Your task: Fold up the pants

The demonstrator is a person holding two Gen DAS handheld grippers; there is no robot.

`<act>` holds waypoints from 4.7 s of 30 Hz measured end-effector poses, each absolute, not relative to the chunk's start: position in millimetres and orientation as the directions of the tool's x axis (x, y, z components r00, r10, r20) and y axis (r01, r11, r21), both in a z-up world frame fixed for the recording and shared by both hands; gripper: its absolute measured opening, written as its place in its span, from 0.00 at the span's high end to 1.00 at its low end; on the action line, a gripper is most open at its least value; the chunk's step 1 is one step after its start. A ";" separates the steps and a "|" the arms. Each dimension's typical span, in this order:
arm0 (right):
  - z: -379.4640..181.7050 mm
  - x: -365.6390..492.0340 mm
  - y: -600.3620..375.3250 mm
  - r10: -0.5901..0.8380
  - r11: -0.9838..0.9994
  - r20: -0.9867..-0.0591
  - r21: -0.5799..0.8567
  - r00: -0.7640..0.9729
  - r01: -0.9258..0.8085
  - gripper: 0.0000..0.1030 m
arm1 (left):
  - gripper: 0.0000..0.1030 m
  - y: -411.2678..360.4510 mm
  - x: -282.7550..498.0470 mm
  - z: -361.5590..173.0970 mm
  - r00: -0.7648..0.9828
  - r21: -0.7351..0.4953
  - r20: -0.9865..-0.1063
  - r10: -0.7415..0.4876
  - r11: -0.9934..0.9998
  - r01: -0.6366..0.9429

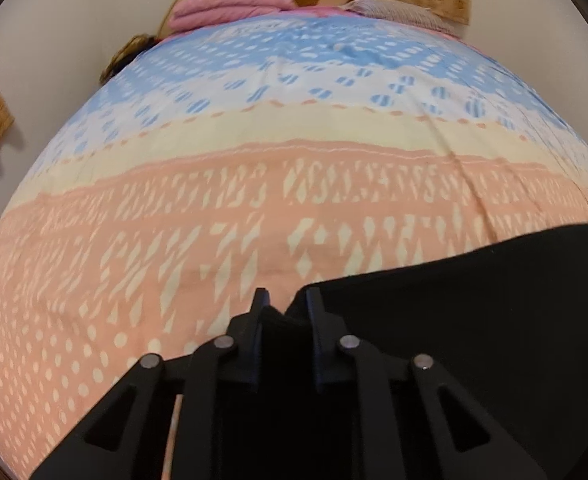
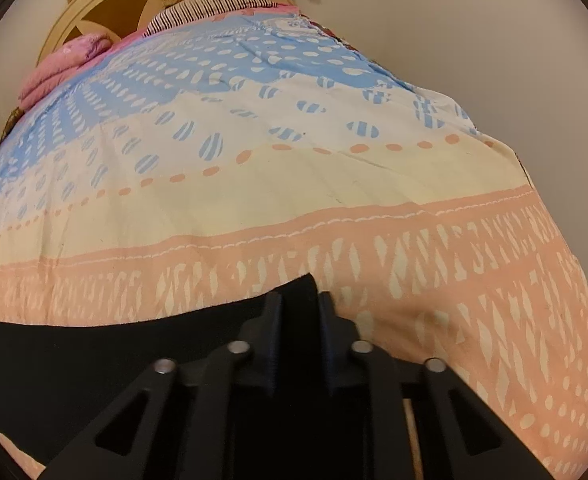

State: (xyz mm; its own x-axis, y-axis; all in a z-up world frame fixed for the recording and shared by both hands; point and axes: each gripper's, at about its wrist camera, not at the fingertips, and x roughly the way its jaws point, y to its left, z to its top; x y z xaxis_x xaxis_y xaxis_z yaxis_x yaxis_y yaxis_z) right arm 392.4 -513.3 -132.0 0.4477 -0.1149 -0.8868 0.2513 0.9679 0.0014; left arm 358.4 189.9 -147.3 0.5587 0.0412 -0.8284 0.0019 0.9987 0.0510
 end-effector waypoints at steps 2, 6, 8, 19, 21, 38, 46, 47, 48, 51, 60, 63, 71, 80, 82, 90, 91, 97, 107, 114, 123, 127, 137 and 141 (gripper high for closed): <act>-123.6 387.0 -512.4 -0.114 0.968 -0.874 0.008 0.472 0.250 0.95 | 0.82 193.9 356.7 -140.3 0.583 0.028 -0.812 0.019 1.000 0.007; -106.9 376.1 -508.0 -0.119 0.968 -0.852 0.013 0.510 0.249 0.95 | 0.83 196.5 350.5 -132.3 0.605 0.025 -0.796 0.008 0.999 0.020; -98.1 369.9 -502.3 -0.130 0.972 -0.839 -0.002 0.529 0.237 0.95 | 0.84 193.4 348.9 -131.2 0.610 0.037 -0.792 0.011 0.999 0.031; -31.7 307.1 -489.6 -0.170 0.976 -0.694 -0.022 0.699 0.216 0.95 | 0.85 198.7 329.7 -107.8 0.677 -0.011 -0.735 -0.030 0.999 0.032; -23.0 287.4 -492.1 -0.178 0.975 -0.659 -0.016 0.731 0.223 0.95 | 0.85 203.0 320.6 -100.7 0.696 -0.032 -0.716 -0.045 0.999 0.032; -2.9 130.9 -494.2 -0.145 0.971 -0.448 0.107 0.882 0.214 0.95 | 0.85 227.9 173.6 -91.9 0.815 -0.260 -0.516 -0.264 0.955 0.144; -33.2 80.3 -503.0 -0.092 0.968 -0.447 0.170 0.890 0.185 0.95 | 0.85 236.7 121.2 -137.0 0.790 -0.293 -0.544 -0.284 0.946 0.138; -41.2 74.3 -504.8 -0.093 0.966 -0.464 0.172 0.881 0.193 0.95 | 0.85 237.7 118.9 -139.2 0.788 -0.295 -0.545 -0.286 0.945 0.139; -48.8 69.7 -506.0 -0.104 0.964 -0.481 0.167 0.871 0.208 0.95 | 0.85 238.8 116.0 -143.1 0.785 -0.292 -0.548 -0.288 0.946 0.143; -72.0 58.5 -511.7 -0.133 0.952 -0.541 0.163 0.830 0.259 0.95 | 0.84 237.8 110.9 -153.7 0.775 -0.276 -0.564 -0.284 0.950 0.147; -106.2 43.2 -519.2 -0.157 0.934 -0.602 0.166 0.783 0.315 0.95 | 0.83 233.1 90.5 -150.6 0.802 -0.206 -0.544 -0.246 0.966 0.156; -107.2 45.0 -518.7 -0.155 0.932 -0.600 0.174 0.785 0.317 0.95 | 0.61 227.4 86.2 -150.1 0.810 -0.071 -0.568 -0.147 0.989 0.130; -107.5 36.7 -521.5 -0.146 0.928 -0.601 0.192 0.786 0.319 0.95 | 0.27 251.3 67.7 -152.6 0.790 -0.031 -0.599 -0.131 0.990 0.140; -107.5 31.1 -524.6 -0.134 0.920 -0.599 0.220 0.790 0.324 0.90 | 0.27 304.4 47.6 -127.0 0.843 -0.320 -0.472 -0.258 0.941 0.109; -107.0 30.4 -525.4 -0.133 0.915 -0.595 0.234 0.793 0.330 0.89 | 0.27 305.6 59.1 -124.1 0.835 -0.352 -0.480 -0.268 0.931 0.097; -103.0 22.4 -526.1 -0.151 0.895 -0.588 0.259 0.794 0.362 0.65 | 0.51 247.1 145.4 -143.1 0.697 -0.250 -0.671 -0.253 0.962 0.109; -103.0 21.6 -525.9 -0.152 0.896 -0.588 0.258 0.794 0.363 0.64 | 0.53 242.8 155.3 -147.9 0.680 -0.227 -0.697 -0.225 0.970 0.088; -103.3 19.5 -524.1 -0.156 0.895 -0.585 0.257 0.796 0.365 0.64 | 0.54 245.7 164.8 -144.9 0.672 -0.219 -0.718 -0.178 0.975 0.024; -106.4 24.8 -516.5 -0.138 0.898 -0.583 0.268 0.801 0.350 0.64 | 0.68 242.1 164.7 -143.8 0.678 -0.181 -0.719 -0.153 0.983 0.029; -107.9 25.8 -515.9 -0.140 0.892 -0.584 0.276 0.799 0.358 0.64 | 0.90 252.6 167.8 -141.5 0.688 -0.275 -0.692 -0.217 0.961 0.026; -108.8 23.6 -516.9 -0.139 0.889 -0.579 0.284 0.804 0.358 0.64 | 0.90 253.3 181.7 -116.3 0.745 -0.234 -0.635 -0.206 0.970 0.068; -107.9 21.1 -518.7 -0.141 0.889 -0.581 0.283 0.802 0.361 0.57 | 0.82 255.8 191.9 -147.5 0.705 -0.206 -0.693 -0.153 0.978 0.010; -76.3 7.5 -536.1 -0.209 0.865 -0.532 0.291 0.820 0.409 0.43 | 0.45 268.2 169.9 -148.3 0.731 -0.214 -0.676 -0.091 0.974 -0.077; -60.0 24.1 -544.8 -0.221 0.861 -0.536 0.285 0.815 0.421 0.43 | 0.44 268.8 166.1 -156.5 0.724 -0.228 -0.683 -0.095 0.970 -0.089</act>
